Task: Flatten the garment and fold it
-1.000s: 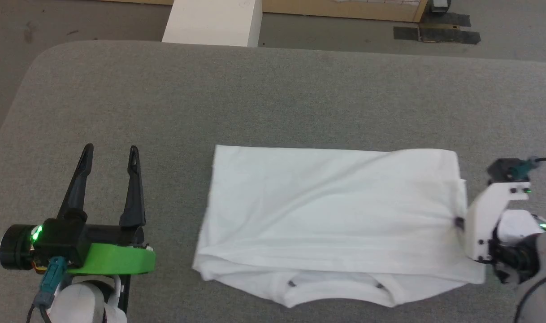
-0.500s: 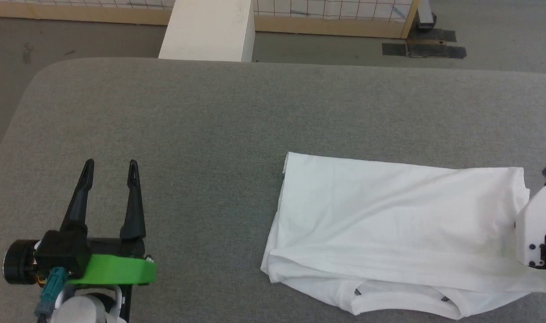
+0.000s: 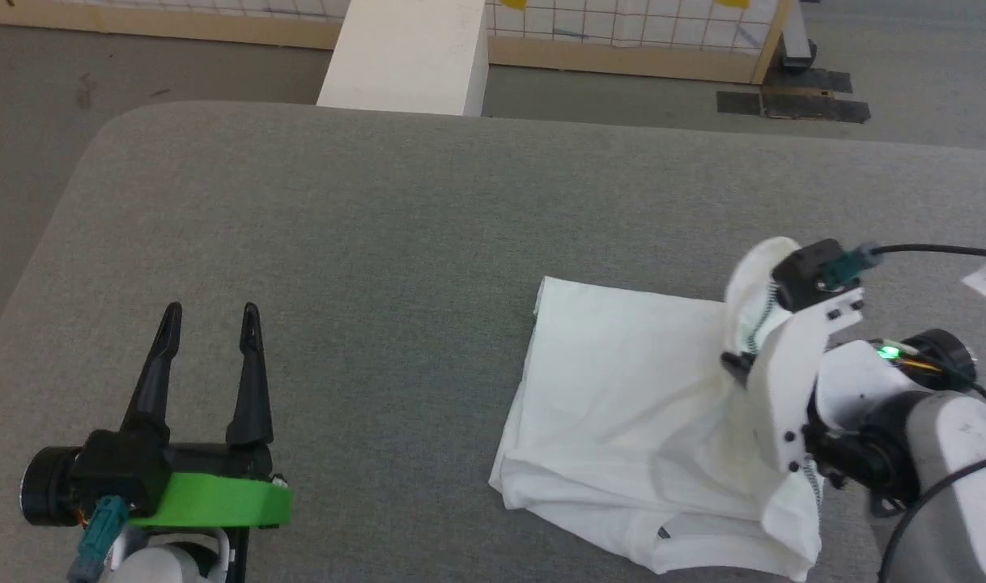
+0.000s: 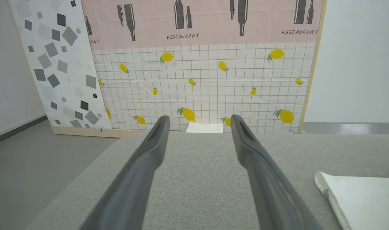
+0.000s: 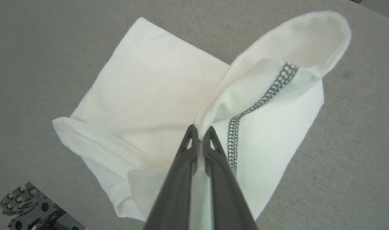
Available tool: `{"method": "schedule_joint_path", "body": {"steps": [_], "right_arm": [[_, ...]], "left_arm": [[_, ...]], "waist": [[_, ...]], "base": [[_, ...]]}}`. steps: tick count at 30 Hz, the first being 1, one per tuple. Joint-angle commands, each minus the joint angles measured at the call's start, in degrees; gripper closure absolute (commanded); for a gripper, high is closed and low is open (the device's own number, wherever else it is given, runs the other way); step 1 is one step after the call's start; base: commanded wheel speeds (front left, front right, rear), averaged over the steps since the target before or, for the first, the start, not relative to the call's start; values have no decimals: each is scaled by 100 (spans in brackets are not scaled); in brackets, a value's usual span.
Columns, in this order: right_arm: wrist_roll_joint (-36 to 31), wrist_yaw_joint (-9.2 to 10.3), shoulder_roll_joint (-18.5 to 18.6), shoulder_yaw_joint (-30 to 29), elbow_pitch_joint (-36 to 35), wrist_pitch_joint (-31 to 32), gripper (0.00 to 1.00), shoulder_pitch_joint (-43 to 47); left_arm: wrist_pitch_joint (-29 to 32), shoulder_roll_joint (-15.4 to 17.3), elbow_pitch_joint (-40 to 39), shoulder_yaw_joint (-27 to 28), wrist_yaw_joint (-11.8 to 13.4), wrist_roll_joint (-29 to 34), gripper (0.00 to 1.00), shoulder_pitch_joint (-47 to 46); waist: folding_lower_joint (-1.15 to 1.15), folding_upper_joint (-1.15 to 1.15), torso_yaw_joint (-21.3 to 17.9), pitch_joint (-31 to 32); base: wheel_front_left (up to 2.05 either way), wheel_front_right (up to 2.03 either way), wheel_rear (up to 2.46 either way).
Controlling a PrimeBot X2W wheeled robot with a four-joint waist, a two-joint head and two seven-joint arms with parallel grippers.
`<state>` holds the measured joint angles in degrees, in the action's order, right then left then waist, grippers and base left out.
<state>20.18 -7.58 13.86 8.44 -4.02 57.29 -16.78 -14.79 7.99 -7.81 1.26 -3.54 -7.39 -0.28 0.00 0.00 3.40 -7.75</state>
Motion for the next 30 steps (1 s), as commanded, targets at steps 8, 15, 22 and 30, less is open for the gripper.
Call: {"method": "schedule_joint_path", "body": {"steps": [8,15,22,30], "right_arm": [[-146,9,-700,555,1026,-522,100,-657],[-301,9,-996,737,2002,-947,100,-1097],[-542,9,-1081,970,2868,-1296,5,-1332],[-101,9,-1096,1657,2495,-1695,0,-1551]], "left_arm": [[-20,-143,84,-24,-160,122,0,-100],[-20,-230,118,-19,-232,139,0,-115],[-20,-291,143,21,-277,164,0,-155],[-20,-302,111,133,-309,223,0,-64]], "waist": [[0,0,663,-217],[0,0,991,-363],[0,0,1056,-410],[0,0,686,-197]], "base": [[0,0,0],[0,0,0],[0,0,0],[0,0,0]]}}
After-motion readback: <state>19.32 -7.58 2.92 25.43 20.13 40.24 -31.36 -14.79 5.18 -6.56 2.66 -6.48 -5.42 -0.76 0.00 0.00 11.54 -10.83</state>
